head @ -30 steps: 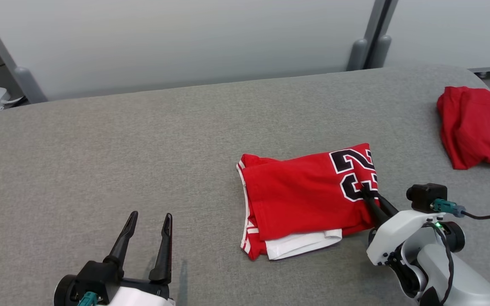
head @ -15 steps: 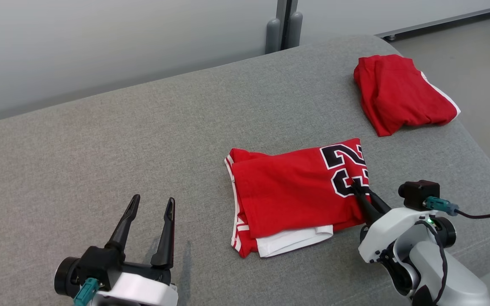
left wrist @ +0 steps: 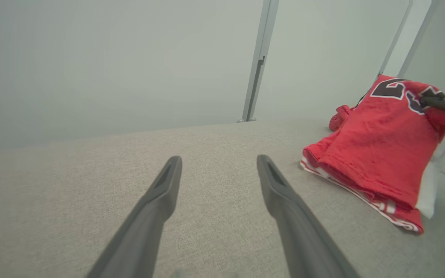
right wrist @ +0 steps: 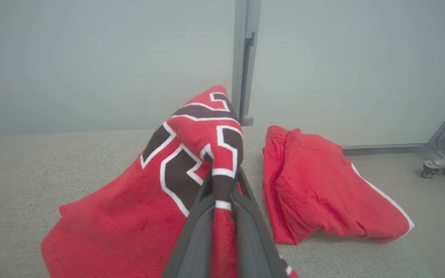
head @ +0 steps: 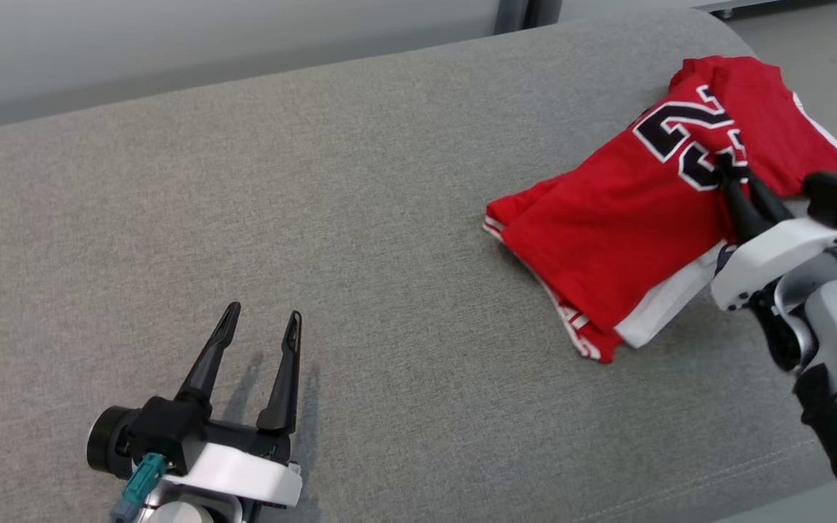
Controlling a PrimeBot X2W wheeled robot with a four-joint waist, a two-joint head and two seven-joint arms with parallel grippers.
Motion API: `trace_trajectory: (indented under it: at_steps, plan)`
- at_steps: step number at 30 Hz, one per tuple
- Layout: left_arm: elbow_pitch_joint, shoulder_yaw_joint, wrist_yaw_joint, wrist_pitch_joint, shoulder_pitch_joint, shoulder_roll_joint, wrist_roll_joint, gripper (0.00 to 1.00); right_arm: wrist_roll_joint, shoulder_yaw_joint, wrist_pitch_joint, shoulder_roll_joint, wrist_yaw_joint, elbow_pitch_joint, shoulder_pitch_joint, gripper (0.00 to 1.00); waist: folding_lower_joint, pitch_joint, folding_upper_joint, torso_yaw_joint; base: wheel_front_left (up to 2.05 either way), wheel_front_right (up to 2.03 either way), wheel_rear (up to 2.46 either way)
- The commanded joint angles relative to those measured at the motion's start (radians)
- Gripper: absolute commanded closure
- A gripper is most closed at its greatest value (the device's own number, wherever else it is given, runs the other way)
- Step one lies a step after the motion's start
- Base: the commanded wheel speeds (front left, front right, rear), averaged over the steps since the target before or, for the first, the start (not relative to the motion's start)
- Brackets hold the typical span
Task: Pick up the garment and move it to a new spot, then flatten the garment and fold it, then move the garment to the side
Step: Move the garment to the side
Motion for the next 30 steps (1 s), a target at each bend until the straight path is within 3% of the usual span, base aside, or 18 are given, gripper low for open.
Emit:
trace_trajectory:
  at_steps: [1, 15, 19, 30]
  plan:
    - [-0.028, 0.031, -0.007, -0.010, -0.054, 0.014, 0.013, 0.00, -0.020, -0.009, -0.014, -0.019, 0.001, -0.012, -0.034, 1.00, 0.0000, 0.032, 0.0000, 0.020, 0.00, 0.00, 0.00]
    - [-0.040, 0.024, -0.024, -0.010, -0.143, 0.034, 0.024, 0.00, -0.089, -0.206, -0.014, -0.144, 0.001, 0.068, -0.193, 1.00, 0.0000, 0.174, 0.0000, 0.077, 0.00, 0.00, 0.00]
    - [-0.046, 0.018, -0.025, -0.009, -0.164, 0.053, 0.033, 0.00, -0.125, -0.379, -0.015, -0.187, 0.001, 0.089, -0.232, 1.00, 0.0000, 0.225, 0.0000, 0.083, 0.00, 0.00, 0.00]
    - [-0.065, -0.005, -0.029, 0.014, -0.194, 0.073, 0.041, 0.00, -0.249, -0.612, -0.015, -0.159, 0.001, 0.203, -0.263, 1.00, 0.0000, 0.269, 0.0000, 0.100, 0.00, 0.00, 0.00]
